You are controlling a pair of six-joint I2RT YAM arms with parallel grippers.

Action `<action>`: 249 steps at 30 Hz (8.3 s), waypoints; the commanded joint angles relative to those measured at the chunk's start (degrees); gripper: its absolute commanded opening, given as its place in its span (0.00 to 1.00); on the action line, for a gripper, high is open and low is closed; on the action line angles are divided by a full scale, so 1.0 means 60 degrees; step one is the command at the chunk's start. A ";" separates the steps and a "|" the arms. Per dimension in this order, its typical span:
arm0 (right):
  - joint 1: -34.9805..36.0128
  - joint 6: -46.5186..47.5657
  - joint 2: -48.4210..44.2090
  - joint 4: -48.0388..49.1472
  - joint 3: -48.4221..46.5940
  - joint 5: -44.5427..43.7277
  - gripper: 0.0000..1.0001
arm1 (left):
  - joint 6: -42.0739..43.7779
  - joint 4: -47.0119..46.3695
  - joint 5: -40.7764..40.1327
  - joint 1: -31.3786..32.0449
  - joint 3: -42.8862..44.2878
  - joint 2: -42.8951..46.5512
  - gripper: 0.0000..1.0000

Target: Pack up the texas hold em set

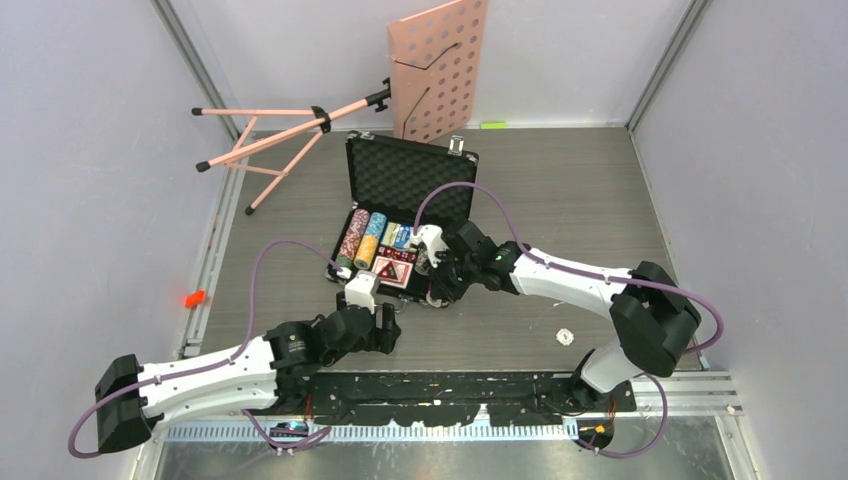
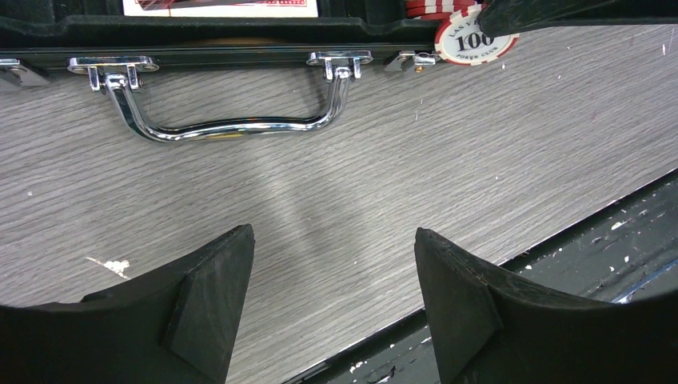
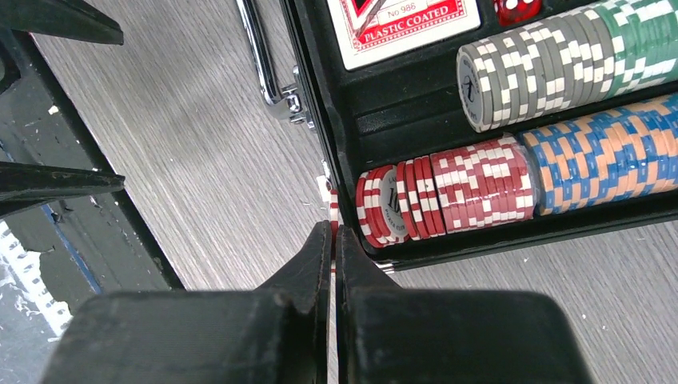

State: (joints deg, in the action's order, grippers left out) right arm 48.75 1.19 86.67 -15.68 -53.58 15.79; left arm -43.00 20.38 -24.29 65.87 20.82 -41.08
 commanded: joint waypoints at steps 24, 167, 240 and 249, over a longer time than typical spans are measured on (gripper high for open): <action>-0.0056 0.0522 -0.0268 0.0362 -0.0251 -0.2251 0.01 | 0.0151 -0.0145 0.0072 -0.0230 0.0130 0.0167 0.76; -0.3325 -1.2920 -0.3341 -0.6247 0.1302 -0.5462 0.88 | 0.1899 -0.2287 0.2410 -0.0533 0.0425 -0.1501 0.79; -0.2856 -1.4196 -0.4440 -0.4376 0.1261 -0.1960 0.33 | -0.3291 -1.0559 0.3363 -0.0661 0.2086 -0.7161 0.63; -0.2618 -1.4332 -0.4467 -0.4268 0.1219 -0.1985 0.33 | -0.3765 -1.0738 0.3409 -0.0880 0.2008 -0.7456 0.52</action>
State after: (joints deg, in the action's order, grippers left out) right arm 32.34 -83.18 61.34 -43.05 -44.53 3.75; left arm -63.92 -40.01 -3.95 61.39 31.81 -85.36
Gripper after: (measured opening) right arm 0.469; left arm 0.529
